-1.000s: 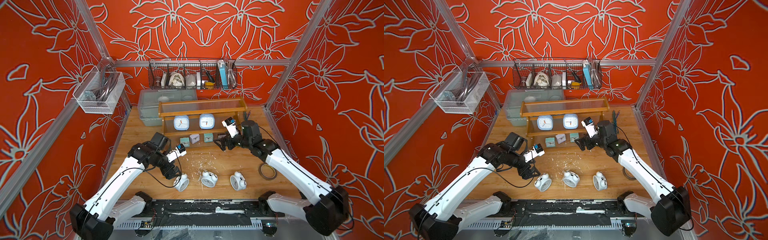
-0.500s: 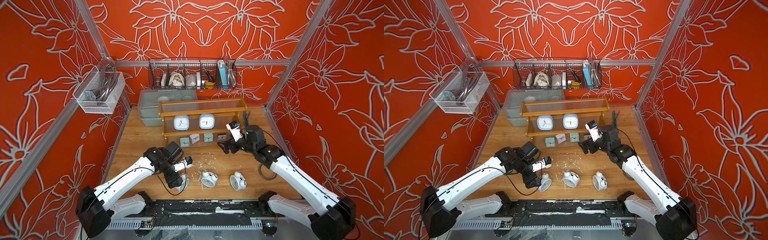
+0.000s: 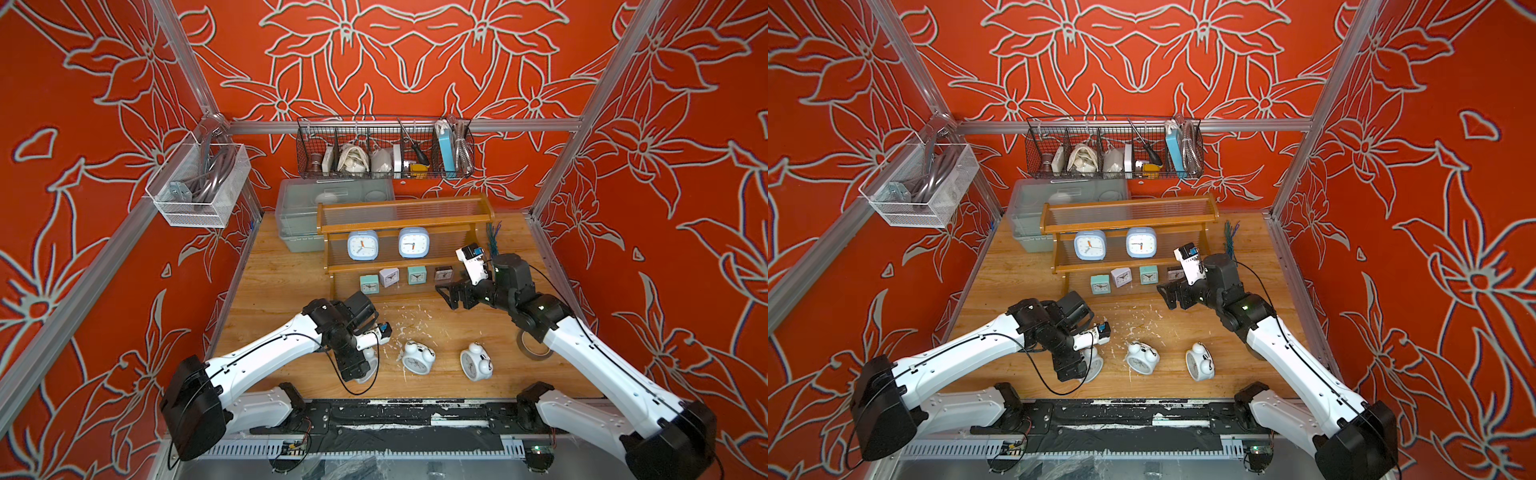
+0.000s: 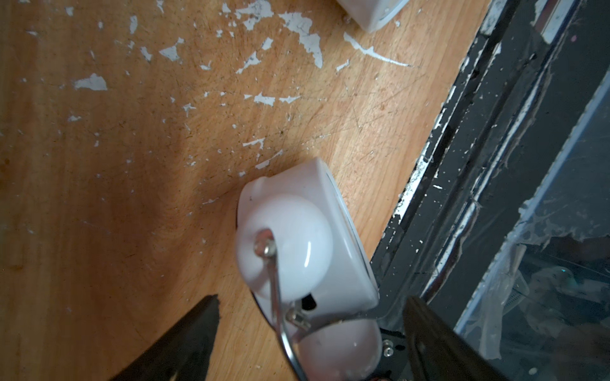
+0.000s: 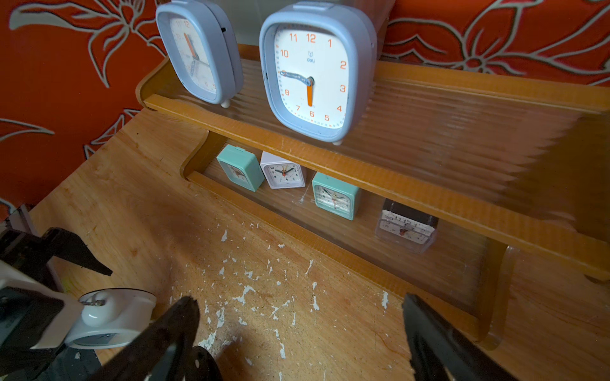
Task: Place the alarm clocks on the shelf by style
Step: Pick up the alarm from the center of the board.
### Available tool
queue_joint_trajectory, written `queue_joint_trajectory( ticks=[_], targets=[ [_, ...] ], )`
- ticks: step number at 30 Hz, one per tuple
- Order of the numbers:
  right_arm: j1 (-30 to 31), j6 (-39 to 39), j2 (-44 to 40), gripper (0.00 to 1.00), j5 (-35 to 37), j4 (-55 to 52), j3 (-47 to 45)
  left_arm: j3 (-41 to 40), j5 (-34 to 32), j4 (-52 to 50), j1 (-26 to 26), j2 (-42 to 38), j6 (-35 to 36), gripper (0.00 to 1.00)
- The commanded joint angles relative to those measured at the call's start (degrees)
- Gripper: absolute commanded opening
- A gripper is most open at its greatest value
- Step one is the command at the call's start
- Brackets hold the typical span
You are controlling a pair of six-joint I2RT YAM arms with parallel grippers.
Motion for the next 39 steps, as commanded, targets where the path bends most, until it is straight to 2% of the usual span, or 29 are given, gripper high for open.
queue_joint_trajectory(
  ticks=[1,21,33,39],
  targets=[
    [0.2,2.7,-0.3,1.0,0.7,-0.1,0.0,-0.2,-0.2,0.8,-1.2,1.2,-0.9,0.87],
    [0.2,2.7,0.2,1.0,2.3,-1.2,0.2,0.1,-2.2,0.7,-2.6,5.4,-0.9,0.71],
    [0.3,6.8,0.0,1.0,5.1,0.3,-0.9,-0.3,-3.2,0.3,-2.7,3.4,0.7,0.44],
    [0.2,6.4,0.6,1.0,1.0,0.8,-1.2,0.4,-3.2,0.5,-2.1,0.3,2.9,0.37]
  ],
)
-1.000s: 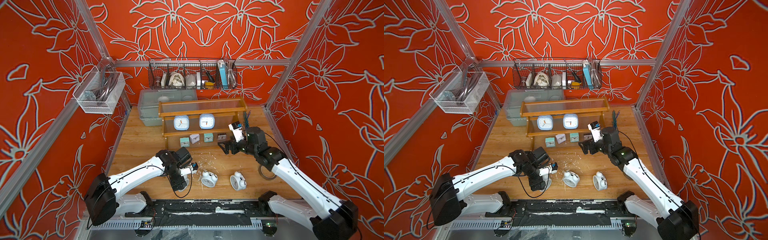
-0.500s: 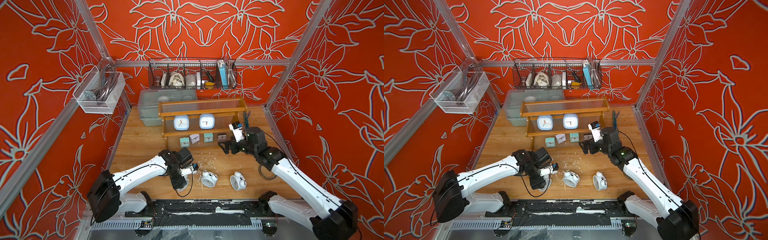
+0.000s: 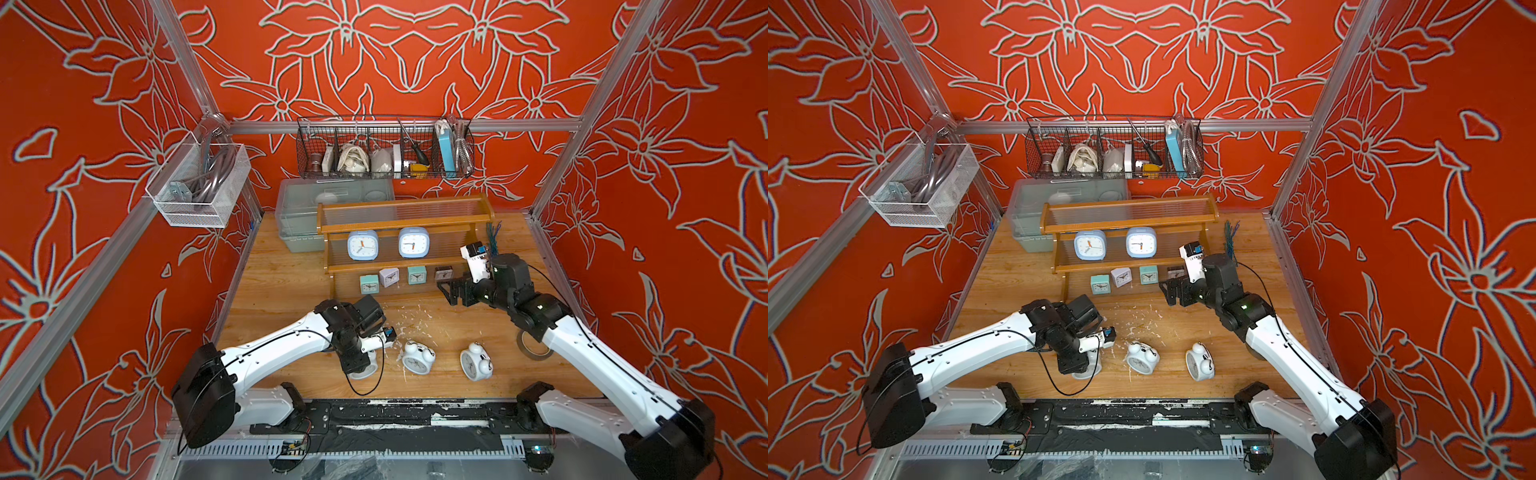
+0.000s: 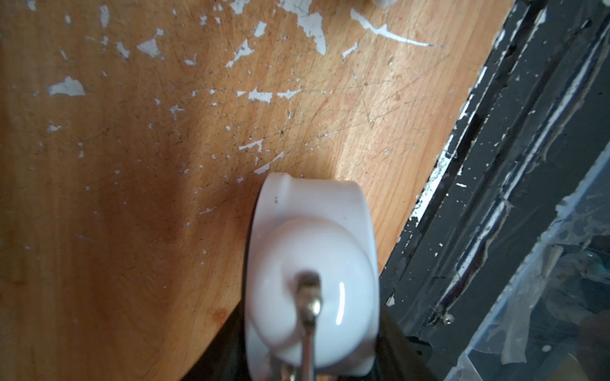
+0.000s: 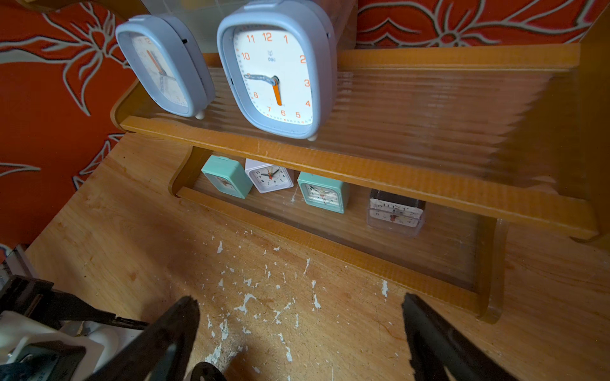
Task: Place the alarm clocks on the shelf by style
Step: Pick up the alarm from the center of the board.
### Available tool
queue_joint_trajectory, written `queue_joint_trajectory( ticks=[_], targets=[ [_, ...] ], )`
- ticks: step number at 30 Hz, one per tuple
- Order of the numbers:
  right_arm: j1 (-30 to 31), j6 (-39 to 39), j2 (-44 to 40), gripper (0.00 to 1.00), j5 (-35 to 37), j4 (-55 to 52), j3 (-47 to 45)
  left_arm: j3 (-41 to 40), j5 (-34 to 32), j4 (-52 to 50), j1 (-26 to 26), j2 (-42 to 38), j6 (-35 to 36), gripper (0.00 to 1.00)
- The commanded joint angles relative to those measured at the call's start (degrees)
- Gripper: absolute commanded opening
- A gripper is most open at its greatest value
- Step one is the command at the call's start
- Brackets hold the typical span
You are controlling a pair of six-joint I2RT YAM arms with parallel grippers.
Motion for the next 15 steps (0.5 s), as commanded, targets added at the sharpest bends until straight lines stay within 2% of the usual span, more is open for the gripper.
queue_joint_trajectory(
  ticks=[1,6,11,15],
  targets=[
    [0.3,0.1,0.2,0.99,-3.1,0.8,-1.2,0.7,0.6,-0.8,0.7,-3.3,2.5,0.36],
    [0.3,-1.9,1.3,1.0,-9.6,0.4,-1.2,3.9,6.9,-3.4,5.1,-5.0,7.2,0.34],
    [0.9,-5.3,2.6,0.99,-18.7,1.3,-1.1,9.2,16.0,-8.4,10.0,-5.5,14.1,0.34],
    [3.8,-9.6,2.4,1.0,-19.6,2.1,-1.4,12.4,20.0,-11.5,11.5,-5.5,19.3,0.34]
  ],
)
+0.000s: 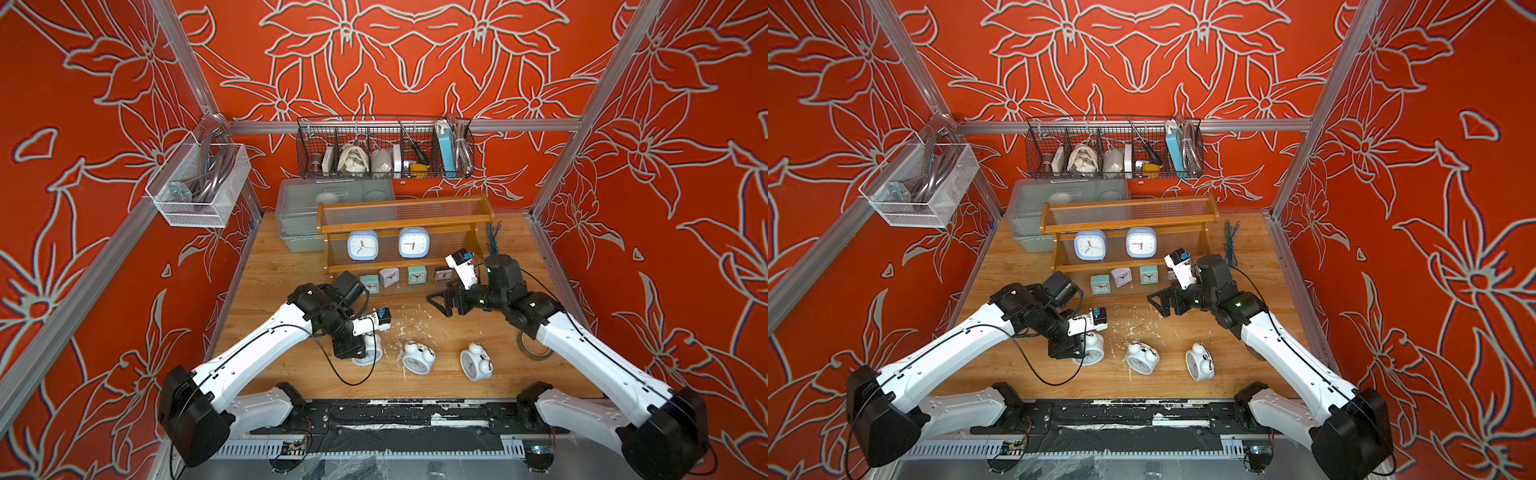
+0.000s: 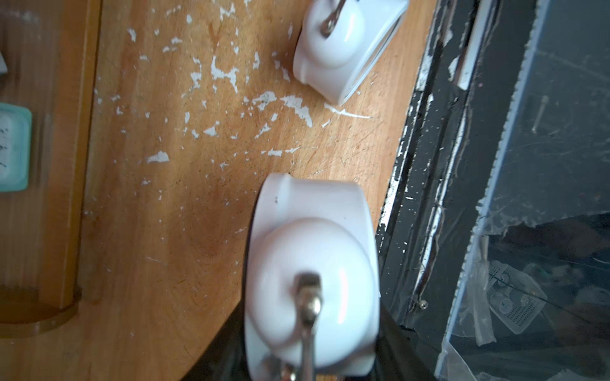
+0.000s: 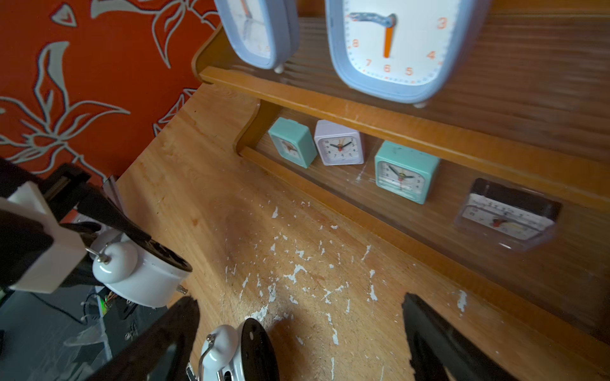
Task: Place the alarm clocks on the shelf by style
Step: Pick up the alarm from the center of the board.
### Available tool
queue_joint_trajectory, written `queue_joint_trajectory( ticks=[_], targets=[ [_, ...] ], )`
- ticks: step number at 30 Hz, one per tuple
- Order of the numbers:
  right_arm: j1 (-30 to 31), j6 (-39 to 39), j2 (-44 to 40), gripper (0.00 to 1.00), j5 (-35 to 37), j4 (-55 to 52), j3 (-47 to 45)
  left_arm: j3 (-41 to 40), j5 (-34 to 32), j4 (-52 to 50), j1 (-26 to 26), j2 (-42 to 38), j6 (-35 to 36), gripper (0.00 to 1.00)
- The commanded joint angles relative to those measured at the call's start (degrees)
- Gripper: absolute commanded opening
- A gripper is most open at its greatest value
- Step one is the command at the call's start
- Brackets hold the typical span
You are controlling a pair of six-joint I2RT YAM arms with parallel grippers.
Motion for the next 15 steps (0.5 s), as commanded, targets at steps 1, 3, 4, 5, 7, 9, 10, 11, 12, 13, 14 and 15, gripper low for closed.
queue_joint_trajectory(
  ticks=[1,3,4,5,7,9,10,11,12,13,14,15],
  targets=[
    [2.7,-5.2,-0.4,1.0,-4.4,2.2,-0.8,3.0,7.5,-4.9,1.2,-1.2,7.0,0.34],
    [4.3,-6.3,-0.8,1.0,-5.3,3.1,-0.8,3.9,8.7,-5.4,1.9,-1.2,9.6,0.34],
    [5.0,-6.7,-0.8,1.0,-6.0,3.8,-0.9,4.4,9.3,-5.5,2.4,-1.2,10.4,0.34],
    [5.8,-6.9,-0.9,1.0,-7.1,4.5,-1.0,4.8,10.3,-5.7,3.0,-1.3,11.4,0.34],
    [7.3,-7.5,-0.7,0.99,-9.4,6.1,-1.3,5.4,12.3,-5.8,3.9,-1.4,12.7,0.33],
    [8.8,-7.6,-0.7,1.0,-11.5,7.7,-1.8,5.6,13.8,-5.7,4.3,-1.6,13.8,0.34],
    [9.6,-7.6,-0.8,1.0,-12.2,8.5,-2.1,5.8,14.4,-5.7,4.4,-1.6,14.1,0.34],
    [10.3,-7.4,-1.0,1.0,-12.5,9.2,-2.4,6.1,15.0,-5.5,4.4,-1.6,14.1,0.34],
    [10.8,-7.4,-1.2,0.99,-12.8,9.6,-2.6,6.4,15.5,-5.5,4.4,-1.5,14.1,0.34],
    [11.6,-7.3,-1.3,1.0,-13.2,10.2,-2.7,6.7,16.0,-5.4,4.5,-1.4,14.1,0.34],
    [12.1,-6.9,-1.4,1.0,-13.8,10.9,-2.9,7.0,16.5,-5.4,4.5,-1.3,14.1,0.33],
    [12.8,-6.4,-1.4,1.0,-14.5,11.7,-3.1,7.3,16.8,-5.2,4.4,-1.3,14.0,0.34]
  ],
)
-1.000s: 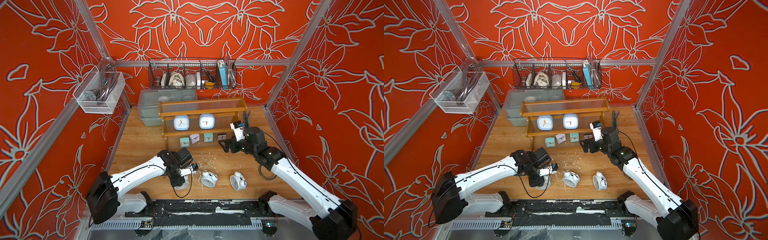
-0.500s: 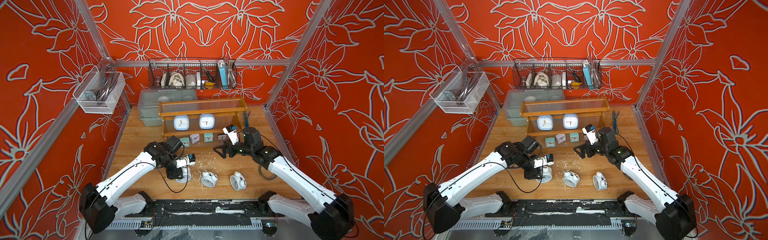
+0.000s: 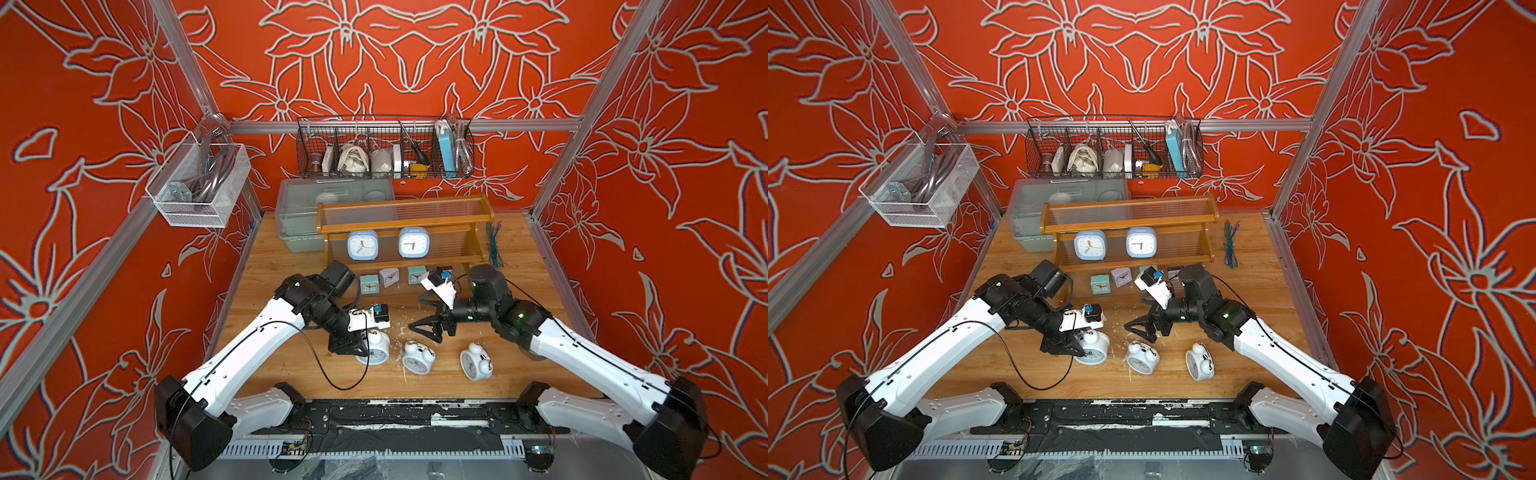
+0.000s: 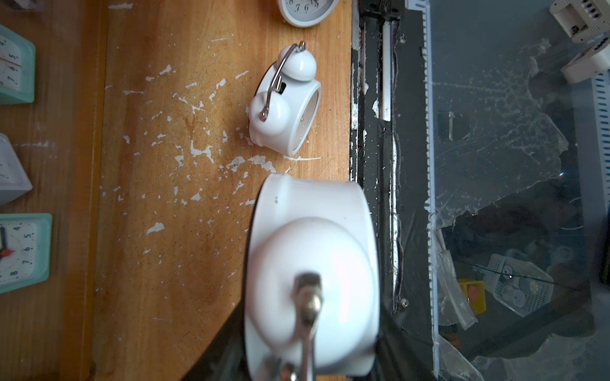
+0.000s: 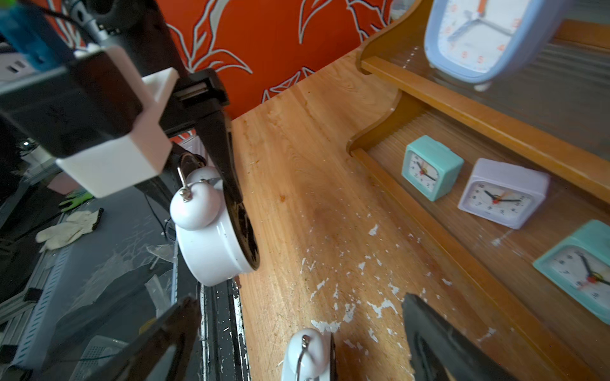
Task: Place the alarm clocks on the shelf by style
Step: Pick up the alarm from the center of the board.
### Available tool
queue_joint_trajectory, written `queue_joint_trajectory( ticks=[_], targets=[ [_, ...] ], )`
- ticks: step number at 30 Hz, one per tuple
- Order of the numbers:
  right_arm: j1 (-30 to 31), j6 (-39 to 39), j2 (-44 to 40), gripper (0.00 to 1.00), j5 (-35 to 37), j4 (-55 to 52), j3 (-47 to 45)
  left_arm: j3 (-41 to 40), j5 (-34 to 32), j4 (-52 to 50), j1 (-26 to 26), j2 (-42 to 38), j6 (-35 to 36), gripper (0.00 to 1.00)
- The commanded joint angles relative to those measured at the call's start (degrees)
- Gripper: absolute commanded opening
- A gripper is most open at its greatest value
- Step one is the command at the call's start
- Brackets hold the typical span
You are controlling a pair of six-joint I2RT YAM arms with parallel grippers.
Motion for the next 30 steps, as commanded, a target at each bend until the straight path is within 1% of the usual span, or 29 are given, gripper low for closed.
queue_joint_trajectory(
  ticks=[1,3,7,10,16,25,30],
  targets=[
    [2.1,0.4,-1.2,1.0,-4.2,4.7,-1.0,2.5,5.3,-0.3,0.3,-0.9,1.3,0.33],
    [3.7,0.8,-0.7,0.97,-4.5,5.6,-0.8,3.0,6.1,0.1,0.4,-0.8,0.9,0.34],
    [7.1,0.1,-0.4,0.93,-2.2,7.8,-1.5,3.9,7.4,1.0,0.3,-0.1,-0.6,0.34],
    [9.0,-0.9,0.7,0.9,-1.3,7.3,-1.3,4.4,7.7,1.6,0.3,0.4,-2.1,0.34],
    [12.1,-2.7,3.5,0.87,1.4,6.1,-0.1,5.2,8.0,1.6,0.3,1.2,-3.1,0.34],
    [13.4,-4.3,7.2,0.83,3.1,5.1,2.7,5.1,8.3,1.7,0.3,1.2,-2.9,0.34],
    [13.5,-4.7,8.5,0.8,2.7,5.8,3.6,4.7,8.3,1.8,0.3,1.0,-2.8,0.34]
  ],
)
